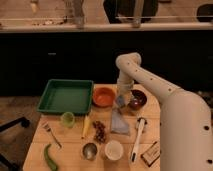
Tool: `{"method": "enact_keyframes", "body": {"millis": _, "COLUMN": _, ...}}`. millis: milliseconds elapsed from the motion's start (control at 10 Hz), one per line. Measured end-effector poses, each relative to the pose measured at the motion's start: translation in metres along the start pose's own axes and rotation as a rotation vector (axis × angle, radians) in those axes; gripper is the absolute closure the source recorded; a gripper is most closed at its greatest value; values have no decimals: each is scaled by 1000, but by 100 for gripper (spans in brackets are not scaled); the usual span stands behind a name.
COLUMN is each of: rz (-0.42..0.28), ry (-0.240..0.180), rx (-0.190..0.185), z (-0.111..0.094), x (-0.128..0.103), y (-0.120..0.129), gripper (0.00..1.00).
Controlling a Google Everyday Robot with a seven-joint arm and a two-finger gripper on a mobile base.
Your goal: Wipe purple bowl with sponge
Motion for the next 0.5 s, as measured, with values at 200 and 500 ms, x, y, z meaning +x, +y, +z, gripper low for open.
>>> {"method": "enact_keyframes", "body": {"millis": 200, "rz": 42, "ry": -1, "rx": 18, "z": -1, "x": 13, "y": 10, "gripper": 100}}
{"method": "enact_keyframes", "body": {"millis": 500, "rz": 89, "ry": -5, "rx": 49, "z": -7, "x": 31, "y": 24, "gripper": 100}}
